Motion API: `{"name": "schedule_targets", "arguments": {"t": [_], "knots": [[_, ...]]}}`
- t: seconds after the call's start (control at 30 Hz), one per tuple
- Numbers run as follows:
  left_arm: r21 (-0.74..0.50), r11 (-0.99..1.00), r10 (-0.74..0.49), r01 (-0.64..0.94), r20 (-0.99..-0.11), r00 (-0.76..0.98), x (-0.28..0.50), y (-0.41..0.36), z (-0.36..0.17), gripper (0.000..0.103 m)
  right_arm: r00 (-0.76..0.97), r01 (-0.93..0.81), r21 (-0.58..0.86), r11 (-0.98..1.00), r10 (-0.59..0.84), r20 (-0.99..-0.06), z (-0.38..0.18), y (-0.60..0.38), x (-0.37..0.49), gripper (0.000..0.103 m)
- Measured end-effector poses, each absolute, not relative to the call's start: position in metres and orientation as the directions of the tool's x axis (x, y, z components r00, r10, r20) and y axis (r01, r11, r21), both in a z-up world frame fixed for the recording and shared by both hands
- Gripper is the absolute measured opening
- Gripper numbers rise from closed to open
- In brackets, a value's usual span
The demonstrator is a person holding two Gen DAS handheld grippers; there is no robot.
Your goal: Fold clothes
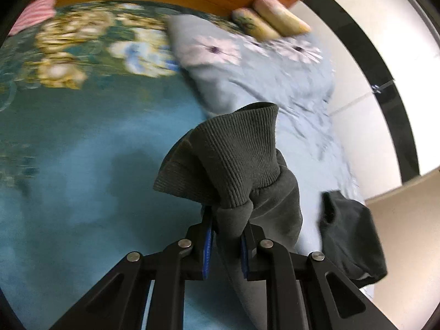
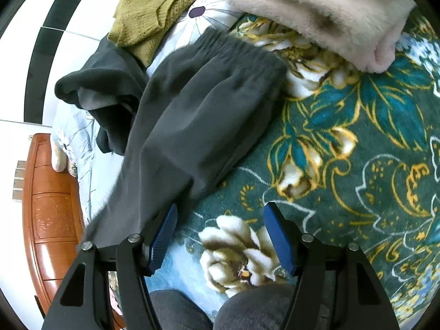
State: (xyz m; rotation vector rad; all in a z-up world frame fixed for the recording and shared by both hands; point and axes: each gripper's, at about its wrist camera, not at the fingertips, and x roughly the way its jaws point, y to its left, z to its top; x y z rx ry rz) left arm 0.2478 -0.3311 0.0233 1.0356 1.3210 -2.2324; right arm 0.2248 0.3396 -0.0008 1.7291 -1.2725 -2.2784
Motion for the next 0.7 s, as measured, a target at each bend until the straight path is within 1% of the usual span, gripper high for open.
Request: {"name": "schedule_targets", "arguments": {"t": [0.13, 0.27, 0.43, 0.7], "knots": [[-0.583, -0.429, 0.065, 0.690, -0.782, -0.620, 0.279, -0.368, -0.004, 0.017, -0.391, -0.433, 0.602, -0.671, -0.462, -0.796, -0.005, 0.333, 0.226, 0.067], [-0.607, -0.343, 0.092, 0.717, -0.782, -0.617, 0.289, -0.375, -0.028, 0.017, -0.418, -0.438, 0.625, -0.646, -0.470, -0.778, -0.015, 0.335, 0.218, 0.067], [-0.597, -0.335, 0.095, 0.729, -0.791, -0.604, 0.285, -0.377, -0.033, 0.017, -0.469, -0.468, 0.674, -0.572, -0.487, -0.737, -0.036, 0.339, 0.197, 0.067], [-0.588, -0.327, 0.102, 0.740, -0.800, -0.591, 0.279, -0.377, -0.040, 0.018, -0.514, -0.487, 0.654, -0.579, -0.415, -0.751, -0.056, 0.341, 0.158, 0.067]]}}
